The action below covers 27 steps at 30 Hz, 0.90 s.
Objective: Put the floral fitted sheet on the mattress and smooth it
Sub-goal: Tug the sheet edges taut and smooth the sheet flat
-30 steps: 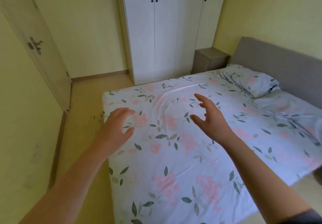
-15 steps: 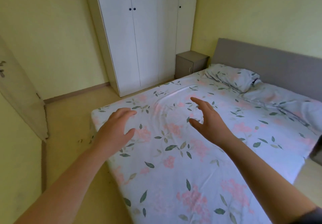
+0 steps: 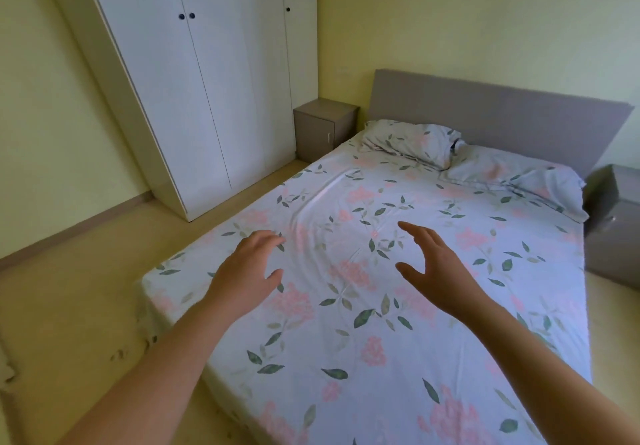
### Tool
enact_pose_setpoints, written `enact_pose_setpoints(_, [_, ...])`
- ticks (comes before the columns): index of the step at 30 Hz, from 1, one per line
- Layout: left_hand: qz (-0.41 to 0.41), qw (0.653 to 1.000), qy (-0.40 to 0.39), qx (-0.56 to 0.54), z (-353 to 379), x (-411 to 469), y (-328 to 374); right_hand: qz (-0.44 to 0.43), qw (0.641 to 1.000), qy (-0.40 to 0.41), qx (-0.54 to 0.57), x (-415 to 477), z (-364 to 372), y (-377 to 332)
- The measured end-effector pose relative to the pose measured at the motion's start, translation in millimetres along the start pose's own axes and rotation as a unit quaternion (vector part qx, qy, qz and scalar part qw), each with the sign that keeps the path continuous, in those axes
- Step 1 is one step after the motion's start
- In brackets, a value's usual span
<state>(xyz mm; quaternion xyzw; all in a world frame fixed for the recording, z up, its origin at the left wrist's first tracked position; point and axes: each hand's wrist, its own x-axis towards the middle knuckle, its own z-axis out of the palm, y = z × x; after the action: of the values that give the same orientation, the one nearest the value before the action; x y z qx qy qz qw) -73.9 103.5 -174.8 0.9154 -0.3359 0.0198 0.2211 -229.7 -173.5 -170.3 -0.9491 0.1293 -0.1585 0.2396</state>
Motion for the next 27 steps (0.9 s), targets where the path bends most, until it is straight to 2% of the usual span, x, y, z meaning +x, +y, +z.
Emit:
enact_pose_setpoints(3, [0.033, 0.999, -0.009, 0.000, -9.6, 43.9, -59.9, 0.028, 1.000, 0.011, -0.007, 49.9, 40.5, -22.1])
enact_pose_setpoints(7, [0.031, 0.999, -0.004, -0.016, -44.6, 110.9, -149.1, 0.059, 0.998, 0.014, 0.013, 147.9, 94.1, -71.1])
enact_pose_setpoints(13, [0.030, 0.999, 0.018, -0.003, -104.1, 193.5, -289.6, 0.057, 0.998, 0.031, 0.026, 309.5, 161.4, -172.4])
enact_pose_setpoints(17, [0.044, 0.999, 0.000, 0.002, -122.6, 261.6, -397.3, 0.071, 0.996, 0.060, 0.015, 395.9, 216.3, -223.3])
enact_pose_setpoints(20, [0.075, 0.996, -0.043, -0.004, -122.1, 319.4, -469.3, 0.113, 0.991, 0.073, -0.005, 433.1, 262.3, -245.9])
enact_pose_setpoints(22, [0.123, 0.988, -0.099, 0.001, -121.7, 365.9, -514.4, 0.166, 0.982, 0.082, -0.021, 449.2, 298.2, -259.8])
enact_pose_setpoints(27, [0.224, 0.962, -0.158, 0.007, -123.7, 461.0, -560.2, 0.267, 0.959, 0.087, -0.043, 470.0, 349.1, -294.5])
